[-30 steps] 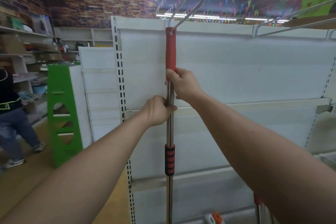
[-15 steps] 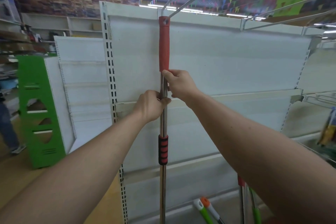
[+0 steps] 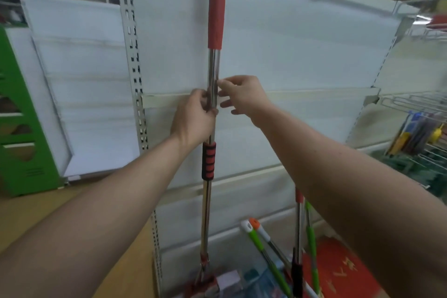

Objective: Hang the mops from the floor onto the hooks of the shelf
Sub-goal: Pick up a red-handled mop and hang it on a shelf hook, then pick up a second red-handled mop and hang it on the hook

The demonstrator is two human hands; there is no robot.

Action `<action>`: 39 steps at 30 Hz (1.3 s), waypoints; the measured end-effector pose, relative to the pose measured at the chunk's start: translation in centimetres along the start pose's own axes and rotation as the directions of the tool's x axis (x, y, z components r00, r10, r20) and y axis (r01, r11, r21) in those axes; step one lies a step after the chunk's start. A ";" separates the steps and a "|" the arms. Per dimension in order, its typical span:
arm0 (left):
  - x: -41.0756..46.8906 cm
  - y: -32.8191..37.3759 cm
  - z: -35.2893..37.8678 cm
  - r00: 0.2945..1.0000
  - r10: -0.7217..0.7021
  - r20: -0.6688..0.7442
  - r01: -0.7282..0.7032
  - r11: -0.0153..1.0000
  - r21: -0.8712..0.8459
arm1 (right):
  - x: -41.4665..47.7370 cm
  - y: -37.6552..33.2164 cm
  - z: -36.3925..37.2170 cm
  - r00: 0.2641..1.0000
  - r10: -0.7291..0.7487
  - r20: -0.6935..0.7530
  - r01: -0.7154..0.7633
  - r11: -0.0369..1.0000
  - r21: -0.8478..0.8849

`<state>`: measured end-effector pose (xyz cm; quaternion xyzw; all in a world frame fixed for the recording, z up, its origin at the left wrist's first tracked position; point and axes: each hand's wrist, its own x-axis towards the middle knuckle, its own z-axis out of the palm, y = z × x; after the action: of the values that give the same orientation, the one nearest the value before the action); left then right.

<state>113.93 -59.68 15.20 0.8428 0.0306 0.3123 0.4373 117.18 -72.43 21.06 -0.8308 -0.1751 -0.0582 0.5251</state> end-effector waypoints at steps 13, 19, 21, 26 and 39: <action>-4.7 -0.4 6.0 0.994 0.023 -0.105 -0.017 0.999 0.052 | -3.3 8.2 -4.1 0.983 0.185 0.018 -0.185 0.983 0.004; -8.1 1.1 12.8 0.992 -0.080 0.093 0.081 0.997 -0.006 | -5.1 13.9 -7.9 0.963 0.269 0.034 -0.270 0.962 0.032; -9.4 1.4 15.1 0.982 -0.133 0.134 0.135 0.991 -0.002 | -5.5 15.6 -9.3 0.958 0.286 0.025 -0.286 0.957 0.042; -12.5 1.5 20.8 0.945 -0.227 0.236 0.230 0.973 0.015 | -6.6 19.7 -13.1 0.943 0.332 -0.012 -0.331 0.943 0.038; -15.9 -0.8 31.3 0.857 -0.341 0.386 0.311 0.940 0.140 | -8.2 29.6 -17.8 0.869 0.492 -0.048 -0.490 0.870 0.054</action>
<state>118.65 -86.88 -6.60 0.8868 0.0931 0.0514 0.4497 121.45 -101.63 1.41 -0.8351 0.0566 0.0554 0.5444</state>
